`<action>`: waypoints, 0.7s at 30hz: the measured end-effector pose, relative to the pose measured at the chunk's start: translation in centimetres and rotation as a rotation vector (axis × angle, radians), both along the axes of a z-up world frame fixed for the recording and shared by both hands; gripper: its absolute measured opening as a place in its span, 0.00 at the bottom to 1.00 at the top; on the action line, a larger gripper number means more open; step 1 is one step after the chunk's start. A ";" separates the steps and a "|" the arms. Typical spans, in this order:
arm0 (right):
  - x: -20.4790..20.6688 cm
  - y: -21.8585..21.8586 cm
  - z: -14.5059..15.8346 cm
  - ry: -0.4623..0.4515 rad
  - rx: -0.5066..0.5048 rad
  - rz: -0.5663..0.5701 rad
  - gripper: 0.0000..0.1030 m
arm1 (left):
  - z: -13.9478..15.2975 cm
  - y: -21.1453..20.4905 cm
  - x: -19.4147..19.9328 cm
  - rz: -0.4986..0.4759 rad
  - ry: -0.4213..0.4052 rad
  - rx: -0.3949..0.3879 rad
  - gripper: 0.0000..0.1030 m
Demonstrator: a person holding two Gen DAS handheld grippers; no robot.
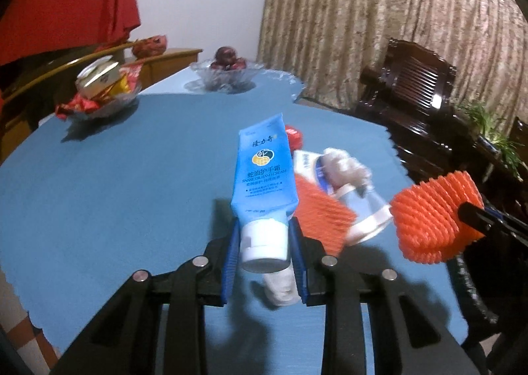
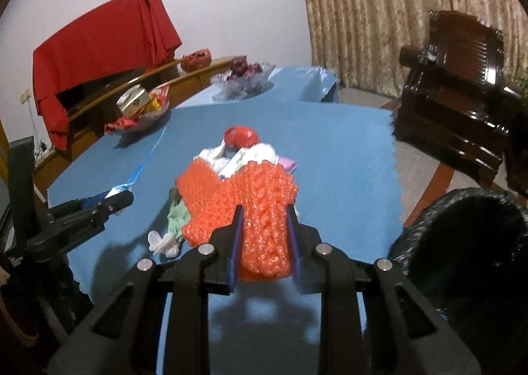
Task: Collect trash
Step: 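Carry the tube and sleeve in both tools over the trash bin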
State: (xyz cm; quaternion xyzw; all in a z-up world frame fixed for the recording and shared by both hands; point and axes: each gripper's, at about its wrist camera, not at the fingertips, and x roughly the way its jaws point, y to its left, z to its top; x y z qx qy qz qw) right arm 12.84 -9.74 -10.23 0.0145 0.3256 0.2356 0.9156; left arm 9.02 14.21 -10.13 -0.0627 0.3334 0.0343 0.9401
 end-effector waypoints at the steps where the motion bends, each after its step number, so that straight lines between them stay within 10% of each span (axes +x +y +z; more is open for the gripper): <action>1: -0.3 -0.6 0.5 -0.013 0.004 -0.012 0.23 | 0.3 -0.4 0.0 -0.011 -0.006 0.000 0.28; 21: -5.2 -17.2 3.4 -0.085 -0.044 -0.348 0.23 | 3.5 -16.6 1.4 -0.382 -0.061 -0.033 0.28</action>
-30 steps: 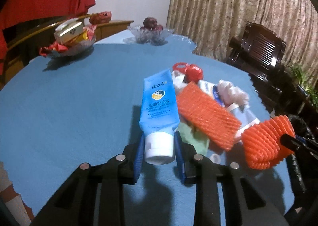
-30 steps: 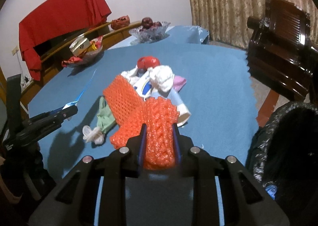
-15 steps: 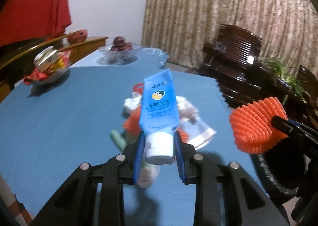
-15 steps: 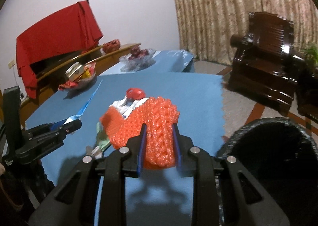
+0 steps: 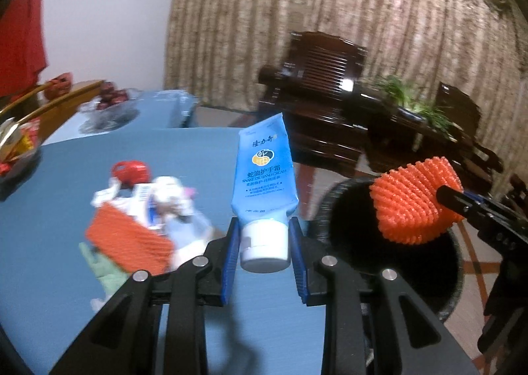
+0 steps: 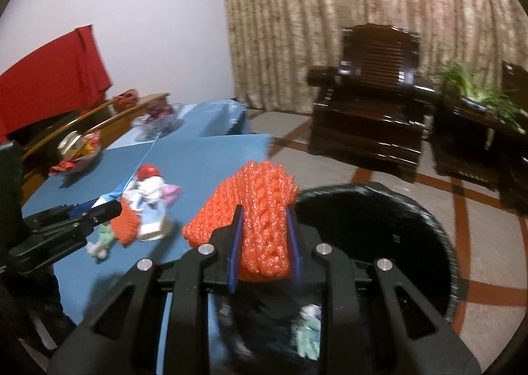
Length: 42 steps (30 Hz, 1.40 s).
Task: Collect trash
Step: 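Carry the tube and sleeve in both tools over the trash bin, then open both tools to drop the tube and sleeve into the bin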
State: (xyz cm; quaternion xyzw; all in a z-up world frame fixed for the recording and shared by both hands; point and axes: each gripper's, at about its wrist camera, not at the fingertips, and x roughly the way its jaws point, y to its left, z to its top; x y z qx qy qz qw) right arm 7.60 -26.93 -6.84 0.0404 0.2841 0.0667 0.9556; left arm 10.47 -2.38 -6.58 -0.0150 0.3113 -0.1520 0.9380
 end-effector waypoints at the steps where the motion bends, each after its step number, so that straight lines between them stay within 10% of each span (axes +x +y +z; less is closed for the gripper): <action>1: -0.2 -0.4 -0.2 0.005 -0.001 -0.016 0.23 | -0.1 -0.9 0.2 -0.020 0.004 -0.002 0.28; 18: -2.7 -9.2 -4.6 0.084 -0.023 -0.244 0.29 | -2.7 -14.0 1.7 -0.311 0.076 -0.037 0.29; 21: -2.8 -10.0 -5.3 0.099 -0.028 -0.271 0.42 | -3.1 -14.3 1.9 -0.329 0.095 -0.056 0.47; 28: -3.5 -9.7 -5.3 0.080 -0.022 -0.294 0.88 | -2.8 -11.8 2.1 -0.267 0.079 -0.062 0.63; 42: -1.3 -3.6 -3.2 0.051 0.014 -0.174 0.91 | -1.2 1.4 -0.6 0.042 -0.024 0.062 0.83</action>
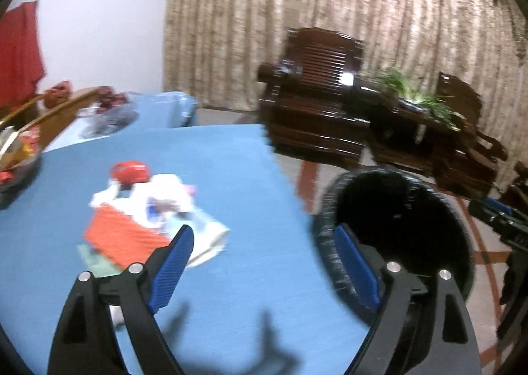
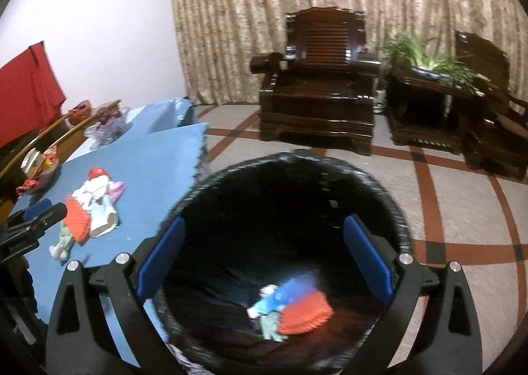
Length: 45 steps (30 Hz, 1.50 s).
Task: Collect trash
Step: 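Open both tools to drop the tube and sleeve into the bin, then move both tools back over the trash pile on the table, then grasp the green glove with white cuff using the left tool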
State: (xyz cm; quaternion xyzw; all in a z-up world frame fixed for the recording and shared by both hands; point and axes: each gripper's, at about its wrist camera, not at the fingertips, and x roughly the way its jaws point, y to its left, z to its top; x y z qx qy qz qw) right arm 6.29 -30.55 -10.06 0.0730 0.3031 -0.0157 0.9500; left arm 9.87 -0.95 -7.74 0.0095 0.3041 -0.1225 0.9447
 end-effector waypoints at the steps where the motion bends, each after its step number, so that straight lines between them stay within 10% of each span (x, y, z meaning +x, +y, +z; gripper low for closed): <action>1: 0.4 1.1 0.0 -0.001 0.006 0.024 0.91 | 0.1 0.7 -0.2 0.018 -0.004 0.006 0.83; 17: 5.4 16.5 -0.6 -0.010 0.023 0.353 0.91 | -2.6 13.5 -2.4 0.295 0.025 0.043 0.83; 37: 8.8 21.4 -5.1 0.074 -0.002 0.423 0.91 | -10.2 14.3 2.3 0.307 0.199 0.051 0.78; 45: 9.7 22.5 -5.4 0.082 0.005 0.449 0.91 | -11.4 14.2 3.1 0.264 0.242 0.021 0.38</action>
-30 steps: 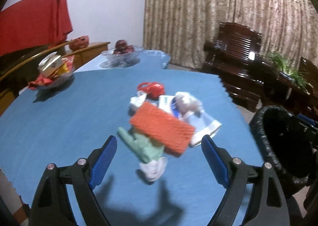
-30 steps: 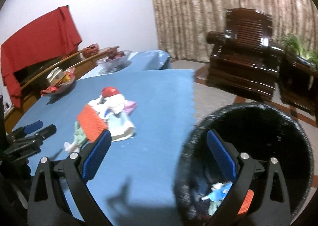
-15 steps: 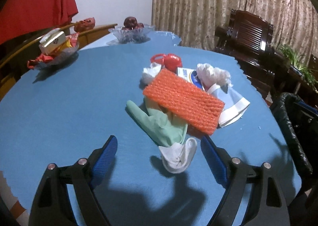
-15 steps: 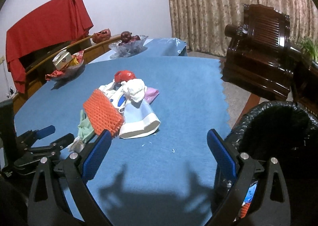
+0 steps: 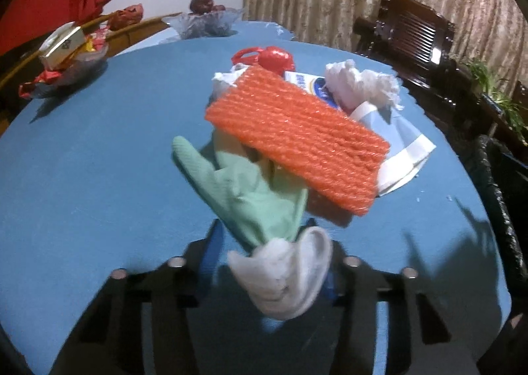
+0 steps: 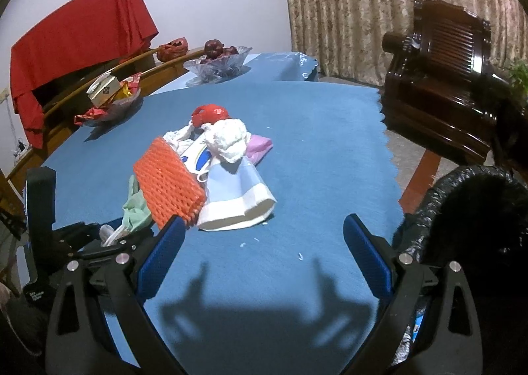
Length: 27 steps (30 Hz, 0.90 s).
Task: Collect trash
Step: 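Grasp the green glove with white cuff using the left tool, then grasp the orange mesh strip with the right tool while the left tool holds the glove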
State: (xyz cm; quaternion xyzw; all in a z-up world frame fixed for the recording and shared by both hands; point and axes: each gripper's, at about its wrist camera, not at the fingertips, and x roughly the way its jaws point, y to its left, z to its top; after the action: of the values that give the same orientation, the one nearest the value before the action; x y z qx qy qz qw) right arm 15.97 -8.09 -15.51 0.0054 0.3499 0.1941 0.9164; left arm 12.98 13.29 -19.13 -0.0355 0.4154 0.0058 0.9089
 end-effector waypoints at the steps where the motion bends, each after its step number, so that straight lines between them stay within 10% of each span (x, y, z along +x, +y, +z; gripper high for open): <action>1: 0.0 0.2 0.0 0.000 0.002 0.006 0.89 | 0.1 0.1 -0.1 -0.004 -0.002 -0.006 0.36; 27: 2.7 12.0 -2.4 0.089 0.013 0.262 0.59 | 1.8 7.0 -2.2 0.160 -0.064 0.017 0.28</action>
State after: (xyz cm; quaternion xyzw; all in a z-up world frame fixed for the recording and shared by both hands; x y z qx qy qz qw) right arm 18.62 3.92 -17.88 -0.0257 0.3868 0.3141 0.8666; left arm 10.82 20.31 -17.33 -0.0611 0.3817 0.0809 0.9187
